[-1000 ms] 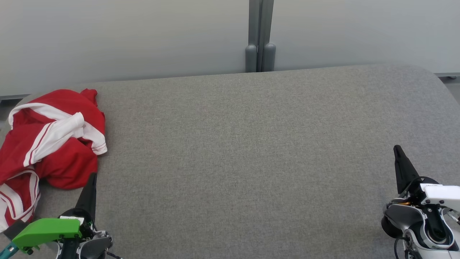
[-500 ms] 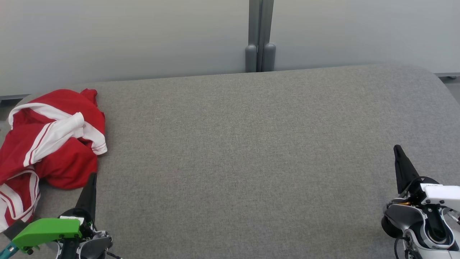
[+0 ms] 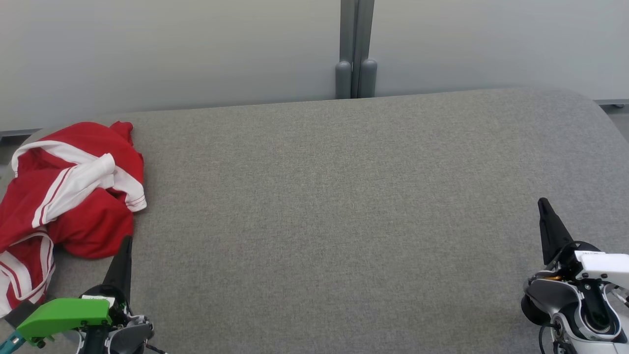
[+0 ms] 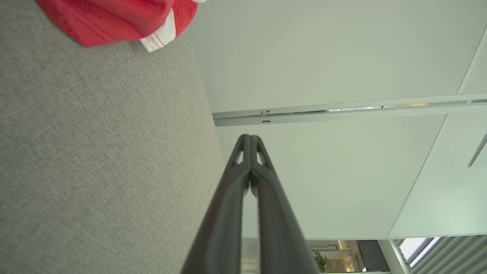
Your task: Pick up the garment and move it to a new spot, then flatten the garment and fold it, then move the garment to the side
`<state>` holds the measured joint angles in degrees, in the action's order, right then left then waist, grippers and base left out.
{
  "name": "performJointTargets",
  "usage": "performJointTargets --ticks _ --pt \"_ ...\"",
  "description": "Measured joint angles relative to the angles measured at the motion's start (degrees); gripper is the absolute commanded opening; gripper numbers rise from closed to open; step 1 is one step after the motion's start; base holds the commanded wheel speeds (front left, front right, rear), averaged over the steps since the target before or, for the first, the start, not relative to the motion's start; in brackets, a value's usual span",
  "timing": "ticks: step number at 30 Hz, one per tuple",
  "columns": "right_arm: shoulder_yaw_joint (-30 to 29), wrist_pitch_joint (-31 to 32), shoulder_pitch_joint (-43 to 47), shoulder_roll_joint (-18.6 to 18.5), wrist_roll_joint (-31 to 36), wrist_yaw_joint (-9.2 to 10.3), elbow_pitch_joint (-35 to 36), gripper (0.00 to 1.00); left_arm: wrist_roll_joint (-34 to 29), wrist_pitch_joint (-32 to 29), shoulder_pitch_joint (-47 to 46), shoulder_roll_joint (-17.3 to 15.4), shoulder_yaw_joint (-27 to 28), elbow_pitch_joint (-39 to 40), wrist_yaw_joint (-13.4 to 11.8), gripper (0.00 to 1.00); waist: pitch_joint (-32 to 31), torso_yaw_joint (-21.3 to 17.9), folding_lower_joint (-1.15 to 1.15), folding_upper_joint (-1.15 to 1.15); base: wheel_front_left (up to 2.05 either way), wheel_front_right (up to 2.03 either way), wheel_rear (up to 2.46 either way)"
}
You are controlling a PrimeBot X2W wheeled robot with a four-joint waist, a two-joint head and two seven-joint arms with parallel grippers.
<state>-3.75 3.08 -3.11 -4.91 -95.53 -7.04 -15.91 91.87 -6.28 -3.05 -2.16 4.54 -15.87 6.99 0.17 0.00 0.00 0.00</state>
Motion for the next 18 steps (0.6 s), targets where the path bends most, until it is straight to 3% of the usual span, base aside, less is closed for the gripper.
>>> performJointTargets --ticks 18 --pt "-0.11 0.01 0.00 0.14 0.20 0.00 0.05 0.00 0.00 0.00 0.00 0.00 0.01 0.02 0.00 0.00 0.00 0.00 0.00 0.00 0.00 0.00 0.00"
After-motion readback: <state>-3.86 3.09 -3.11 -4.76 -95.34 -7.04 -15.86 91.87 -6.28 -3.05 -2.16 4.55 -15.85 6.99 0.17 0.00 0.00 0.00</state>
